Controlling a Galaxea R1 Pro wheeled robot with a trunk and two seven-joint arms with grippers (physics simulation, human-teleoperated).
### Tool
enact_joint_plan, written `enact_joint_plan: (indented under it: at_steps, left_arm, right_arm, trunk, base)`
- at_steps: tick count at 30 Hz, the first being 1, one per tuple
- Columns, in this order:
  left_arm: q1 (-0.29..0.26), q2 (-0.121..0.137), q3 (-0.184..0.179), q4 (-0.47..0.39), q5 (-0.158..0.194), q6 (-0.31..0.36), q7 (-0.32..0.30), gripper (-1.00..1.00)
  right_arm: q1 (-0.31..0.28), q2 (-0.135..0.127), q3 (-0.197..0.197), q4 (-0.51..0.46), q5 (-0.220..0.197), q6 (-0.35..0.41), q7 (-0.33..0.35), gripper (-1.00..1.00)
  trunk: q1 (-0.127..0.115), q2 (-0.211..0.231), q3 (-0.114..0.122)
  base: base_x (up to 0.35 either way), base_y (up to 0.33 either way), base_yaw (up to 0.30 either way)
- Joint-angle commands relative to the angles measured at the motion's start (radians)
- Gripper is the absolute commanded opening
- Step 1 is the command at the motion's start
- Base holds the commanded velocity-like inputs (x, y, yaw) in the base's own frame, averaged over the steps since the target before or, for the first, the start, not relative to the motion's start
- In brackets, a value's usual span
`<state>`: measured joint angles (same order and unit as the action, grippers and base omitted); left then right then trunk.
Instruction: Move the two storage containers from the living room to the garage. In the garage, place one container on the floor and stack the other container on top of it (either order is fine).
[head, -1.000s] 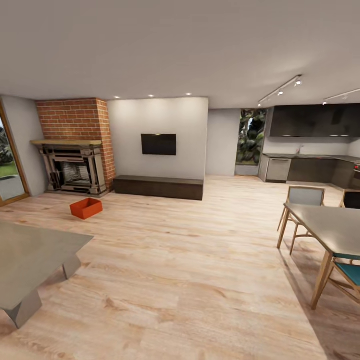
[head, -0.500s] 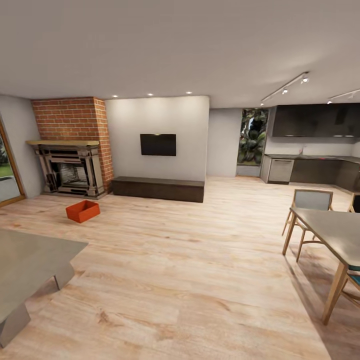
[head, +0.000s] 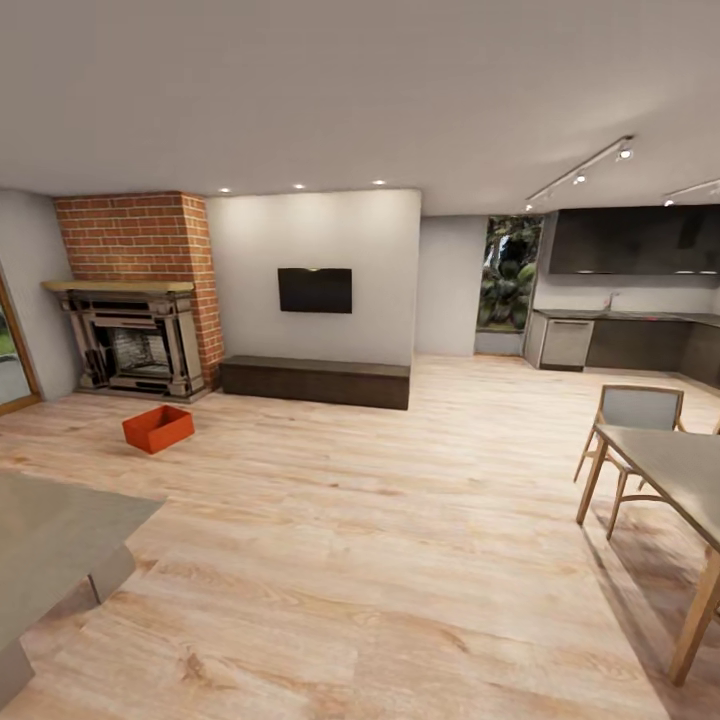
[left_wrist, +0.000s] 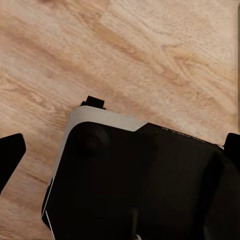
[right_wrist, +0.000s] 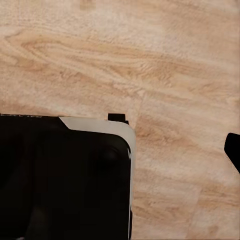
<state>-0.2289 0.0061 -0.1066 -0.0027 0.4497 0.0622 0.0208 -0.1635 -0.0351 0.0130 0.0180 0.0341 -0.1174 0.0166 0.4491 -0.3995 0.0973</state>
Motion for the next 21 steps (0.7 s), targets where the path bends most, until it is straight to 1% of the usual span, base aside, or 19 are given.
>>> enact_joint_plan:
  at_steps: [1, 13, 16, 21]
  left_arm:
    - [0.000, 0.000, -0.008, 0.000, 0.009, 0.004, 0.002, 1.00]
    - [-0.001, 0.000, -0.008, 0.000, 0.009, 0.004, 0.002, 1.00]
    - [0.000, 0.000, -0.008, 0.000, 0.008, 0.004, 0.002, 1.00]
    - [0.000, -0.001, -0.008, 0.000, 0.008, 0.004, 0.002, 1.00]
  right_arm:
    - [-0.001, 0.000, 0.001, 0.002, 0.003, -0.004, 0.002, 1.00]
    - [-0.001, -0.003, 0.000, 0.002, 0.001, -0.007, 0.002, 1.00]
    - [-0.001, -0.003, -0.002, 0.002, 0.001, -0.008, 0.002, 1.00]
    - [-0.001, -0.003, -0.002, 0.002, 0.001, -0.008, 0.002, 1.00]
  trunk:
    - [0.001, -0.001, 0.000]
    - [0.001, -0.001, 0.000]
    - [0.001, -0.001, 0.000]
    - [0.001, -0.001, 0.000]
  base:
    - [0.324, 0.000, 0.000]
    - [0.324, 0.000, 0.008]
    - [0.324, 0.000, 0.177]
    - [0.324, 0.000, 0.253]
